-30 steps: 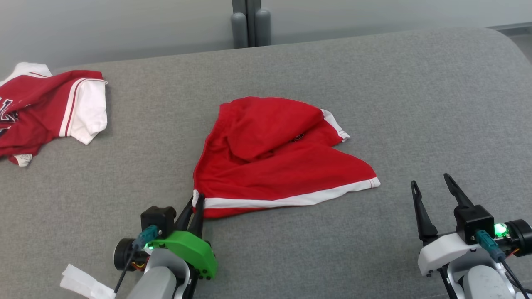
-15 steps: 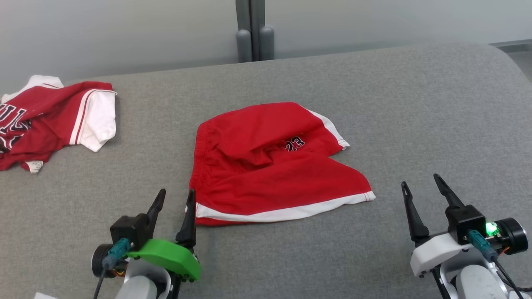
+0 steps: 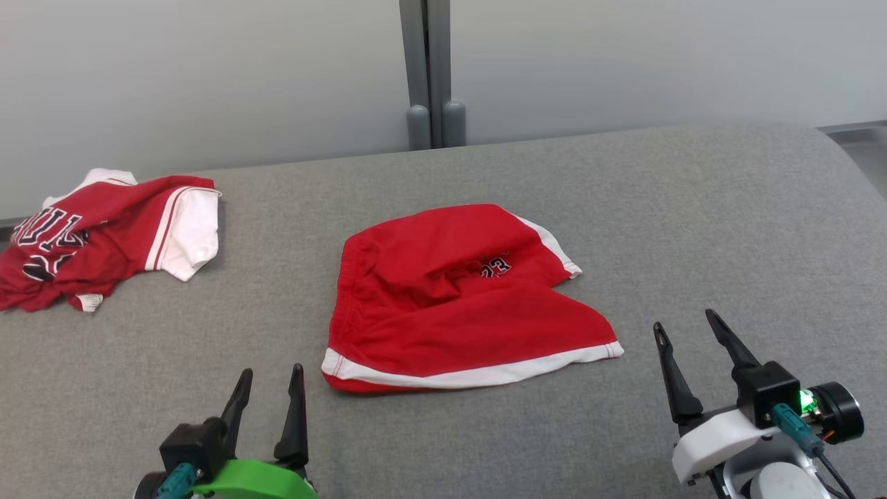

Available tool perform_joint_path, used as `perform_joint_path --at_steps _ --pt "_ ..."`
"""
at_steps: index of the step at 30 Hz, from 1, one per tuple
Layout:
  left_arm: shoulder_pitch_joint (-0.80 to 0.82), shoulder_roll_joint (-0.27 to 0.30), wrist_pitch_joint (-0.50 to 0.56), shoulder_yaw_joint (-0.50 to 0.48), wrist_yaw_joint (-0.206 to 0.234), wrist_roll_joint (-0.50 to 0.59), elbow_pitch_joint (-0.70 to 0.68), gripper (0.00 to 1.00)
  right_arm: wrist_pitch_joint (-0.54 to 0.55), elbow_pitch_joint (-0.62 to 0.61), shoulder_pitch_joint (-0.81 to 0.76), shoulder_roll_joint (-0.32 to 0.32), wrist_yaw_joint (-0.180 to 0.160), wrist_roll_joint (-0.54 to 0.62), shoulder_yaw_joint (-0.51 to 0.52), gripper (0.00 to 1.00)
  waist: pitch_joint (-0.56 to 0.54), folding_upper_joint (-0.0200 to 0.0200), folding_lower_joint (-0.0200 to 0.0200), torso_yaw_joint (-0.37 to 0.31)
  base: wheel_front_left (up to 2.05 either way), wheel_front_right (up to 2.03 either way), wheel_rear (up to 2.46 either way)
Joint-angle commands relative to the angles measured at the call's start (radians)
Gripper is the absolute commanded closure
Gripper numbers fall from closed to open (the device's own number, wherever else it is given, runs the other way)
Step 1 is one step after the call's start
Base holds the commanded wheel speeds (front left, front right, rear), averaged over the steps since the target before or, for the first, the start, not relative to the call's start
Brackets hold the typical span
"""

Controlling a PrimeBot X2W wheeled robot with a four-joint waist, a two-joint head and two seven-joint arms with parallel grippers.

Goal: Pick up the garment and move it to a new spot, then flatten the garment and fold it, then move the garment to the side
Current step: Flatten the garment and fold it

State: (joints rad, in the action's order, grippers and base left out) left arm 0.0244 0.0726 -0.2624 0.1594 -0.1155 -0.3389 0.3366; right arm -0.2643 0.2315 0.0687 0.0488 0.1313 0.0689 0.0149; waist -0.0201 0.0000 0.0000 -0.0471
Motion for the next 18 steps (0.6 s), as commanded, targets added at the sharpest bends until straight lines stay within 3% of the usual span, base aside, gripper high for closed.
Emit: perform_joint_path --at_steps 1,18 --pt "-0.025 -0.007 -0.003 -0.014 -0.006 0.012 -0.005 0.0 0.0 -0.005 -0.019 0.003 -0.001 -0.018 -0.001 0.0 -0.016 0.0 0.0 0.006 0.0 0.0 0.0" --pt "-0.097 -0.022 -0.004 -0.056 -0.008 0.01 -0.042 0.0 0.0 0.019 -0.064 0.003 -0.001 -0.099 -0.019 0.0 -0.033 0.0 0.0 0.015 0.0 0.0 0.0"
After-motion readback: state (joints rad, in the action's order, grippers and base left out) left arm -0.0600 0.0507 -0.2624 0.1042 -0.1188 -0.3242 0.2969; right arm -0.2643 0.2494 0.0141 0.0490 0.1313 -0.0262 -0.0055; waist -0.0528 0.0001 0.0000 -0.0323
